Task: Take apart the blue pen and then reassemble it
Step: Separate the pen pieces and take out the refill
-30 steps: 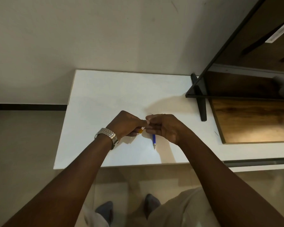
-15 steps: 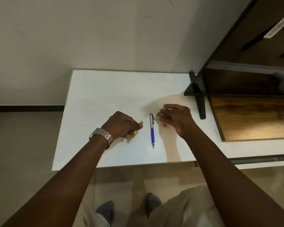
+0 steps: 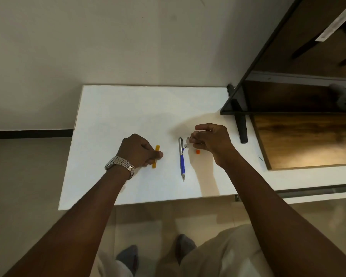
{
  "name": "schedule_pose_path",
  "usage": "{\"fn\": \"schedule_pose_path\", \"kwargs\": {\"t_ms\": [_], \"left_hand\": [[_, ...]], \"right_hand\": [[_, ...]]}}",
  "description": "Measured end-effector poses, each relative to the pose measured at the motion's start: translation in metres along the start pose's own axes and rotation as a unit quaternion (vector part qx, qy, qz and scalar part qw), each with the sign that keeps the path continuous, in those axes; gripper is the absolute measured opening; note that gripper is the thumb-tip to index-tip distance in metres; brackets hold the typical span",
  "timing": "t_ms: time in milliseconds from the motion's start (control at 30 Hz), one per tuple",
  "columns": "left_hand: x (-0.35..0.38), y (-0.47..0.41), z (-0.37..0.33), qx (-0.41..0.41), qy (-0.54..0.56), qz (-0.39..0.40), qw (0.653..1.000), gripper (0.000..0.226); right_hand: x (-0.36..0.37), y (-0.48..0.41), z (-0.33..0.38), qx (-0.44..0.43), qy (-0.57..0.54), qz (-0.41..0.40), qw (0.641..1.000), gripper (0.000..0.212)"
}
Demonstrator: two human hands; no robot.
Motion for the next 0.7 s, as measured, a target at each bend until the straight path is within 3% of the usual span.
{"fn": "schedule_pose_path", "kwargs": {"t_ms": [267, 333, 400, 500, 600, 700], "left_hand": [[-0.006, 0.002, -0.009, 0.006, 0.033, -0.007, 0.999, 0.04], [-0.006, 0.005, -0.028, 0.048, 0.046, -0.012, 0.998, 0.035], [0.01, 0.011, -0.046, 0.072, 0.055, 0.033, 0.995, 0.032], [0.036, 0.017, -0.054, 0.065, 0.058, 0.079, 0.993, 0.025], [0.039, 0.016, -0.054, 0.061, 0.077, 0.064, 0.993, 0.008], [0.039, 0.015, -0.053, 0.049, 0.098, 0.067, 0.992, 0.008]], "right_hand": [[0.01, 0.005, 0.009, -0.015, 0.022, 0.021, 0.999, 0.019], [0.016, 0.005, 0.012, -0.019, 0.041, 0.03, 0.999, 0.02], [0.022, 0.005, 0.016, -0.027, 0.071, 0.042, 0.996, 0.022], [0.032, 0.007, 0.019, -0.042, 0.099, 0.06, 0.992, 0.023], [0.037, 0.009, 0.019, -0.046, 0.112, 0.076, 0.99, 0.023], [0.036, 0.009, 0.019, -0.043, 0.097, 0.08, 0.991, 0.023]]}}
Point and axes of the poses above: each hand's wrist, its own y-axis away from the middle knuckle, its own x-axis out of the palm, z = x × y, the point moved 10 cm from there along -y, towards the middle knuckle, and after that the axes turned 7 degrees about -y, right-handed, at the moved point
